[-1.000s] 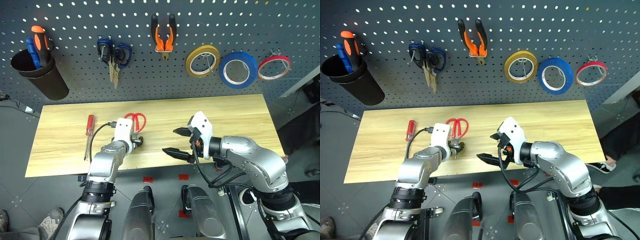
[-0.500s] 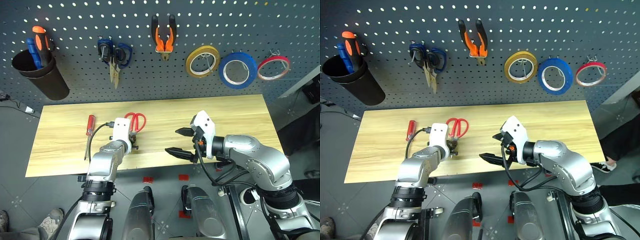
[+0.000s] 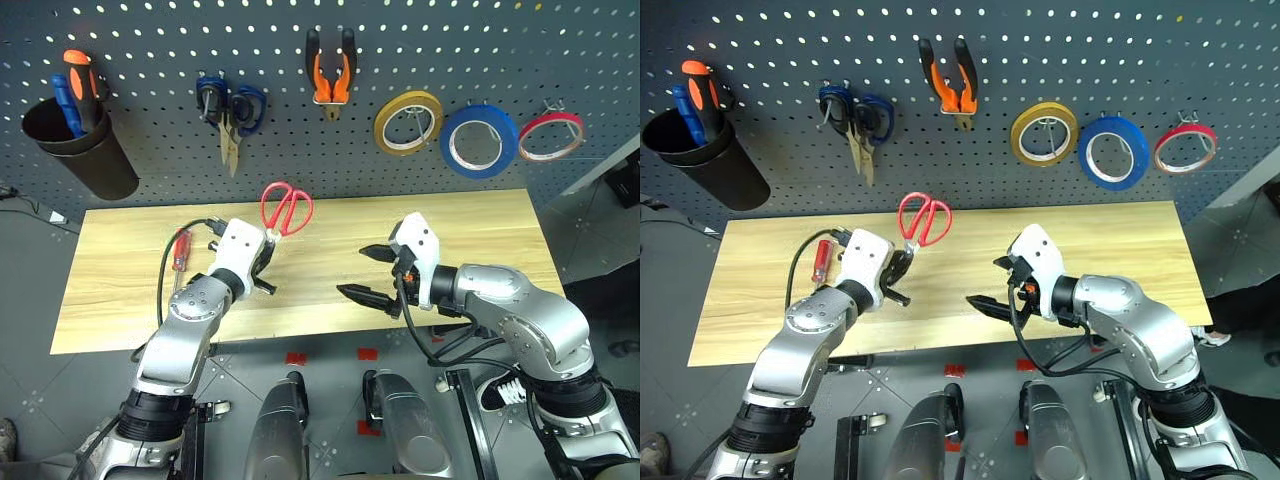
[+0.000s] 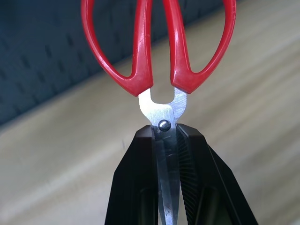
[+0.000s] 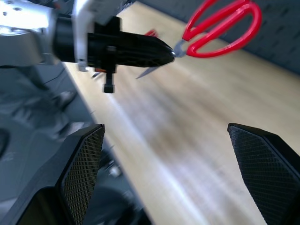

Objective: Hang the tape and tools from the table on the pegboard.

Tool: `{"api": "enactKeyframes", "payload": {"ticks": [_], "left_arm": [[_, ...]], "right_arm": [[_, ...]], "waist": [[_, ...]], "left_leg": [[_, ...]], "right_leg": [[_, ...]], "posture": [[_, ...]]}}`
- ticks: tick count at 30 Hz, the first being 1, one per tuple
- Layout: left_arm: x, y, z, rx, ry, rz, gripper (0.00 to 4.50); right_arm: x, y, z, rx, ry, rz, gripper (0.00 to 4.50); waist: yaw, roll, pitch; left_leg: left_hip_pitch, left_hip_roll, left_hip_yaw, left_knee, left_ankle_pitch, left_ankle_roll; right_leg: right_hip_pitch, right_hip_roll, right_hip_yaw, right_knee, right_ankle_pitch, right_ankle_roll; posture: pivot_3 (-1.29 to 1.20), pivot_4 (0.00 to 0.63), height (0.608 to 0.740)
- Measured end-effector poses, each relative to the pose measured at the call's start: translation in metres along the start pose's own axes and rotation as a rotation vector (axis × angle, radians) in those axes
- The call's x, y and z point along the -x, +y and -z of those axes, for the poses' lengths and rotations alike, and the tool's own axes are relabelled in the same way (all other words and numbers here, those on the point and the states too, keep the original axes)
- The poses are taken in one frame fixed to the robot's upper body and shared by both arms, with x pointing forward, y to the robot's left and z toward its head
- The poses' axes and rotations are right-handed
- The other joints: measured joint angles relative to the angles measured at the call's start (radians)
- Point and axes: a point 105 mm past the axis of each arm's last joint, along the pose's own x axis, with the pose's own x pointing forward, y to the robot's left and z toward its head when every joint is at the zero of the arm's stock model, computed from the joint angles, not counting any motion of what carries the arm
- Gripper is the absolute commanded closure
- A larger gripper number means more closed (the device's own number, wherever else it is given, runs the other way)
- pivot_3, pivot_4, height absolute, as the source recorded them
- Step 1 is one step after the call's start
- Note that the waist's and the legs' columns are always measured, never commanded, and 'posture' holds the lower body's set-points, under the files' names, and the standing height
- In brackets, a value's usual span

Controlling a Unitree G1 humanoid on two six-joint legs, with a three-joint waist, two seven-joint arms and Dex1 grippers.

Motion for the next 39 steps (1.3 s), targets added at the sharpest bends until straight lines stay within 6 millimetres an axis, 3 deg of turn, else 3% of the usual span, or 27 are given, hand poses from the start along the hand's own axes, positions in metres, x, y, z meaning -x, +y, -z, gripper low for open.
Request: {"api": "enactKeyframes", "payload": {"ticks": [8,14,20,31,39], "left_arm": [[0.031,0.004,-0.04,-0.056,-0.234,-0.106,4.22],[0.051,0.012,-0.054,-0.129,-0.301,-0.203,4.22],[0.058,0.016,-0.064,-0.175,-0.331,-0.277,4.22],[0.057,0.035,-0.071,-0.155,-0.324,-0.394,4.22],[0.045,0.038,-0.07,-0.132,-0.311,-0.4,4.22]], "right_arm": [[0.008,0.001,-0.059,0.236,-0.26,0.106,0.0],[0.009,0.004,-0.064,0.28,-0.295,0.11,0.0],[0.007,-0.003,-0.063,0.284,-0.298,0.118,0.0],[0.002,-0.011,-0.067,0.289,-0.306,0.116,0.0],[-0.002,-0.011,-0.074,0.297,-0.327,0.096,0.0]], "waist": [[-0.001,0.0,0.0],[-0.001,0.0,-0.001],[0.0,0.0,-0.001],[0.0,0.0,-0.001],[0.001,0.0,-0.001]], "left_leg": [[0.0,0.0,0.0,0.0,0.0,0.0],[0.0,0.0,-0.001,0.001,-0.001,0.001],[0.0,0.0,-0.001,0.002,-0.001,0.002],[0.0,0.0,-0.002,0.003,-0.001,0.001],[0.0,0.0,-0.002,0.004,-0.001,0.001]], "right_leg": [[0.0,0.0,-0.001,0.0,0.0,0.0],[0.001,0.0,-0.001,0.0,0.0,0.001],[0.002,0.0,-0.001,0.001,0.001,0.001],[0.002,0.0,-0.002,0.001,0.001,0.001],[0.003,0.0,-0.002,0.001,0.001,0.001]], "posture": [[-0.21,0.336,0.74],[-0.2,0.334,0.74],[-0.19,0.332,0.74],[-0.19,0.344,0.74],[-0.2,0.349,0.74]]}}
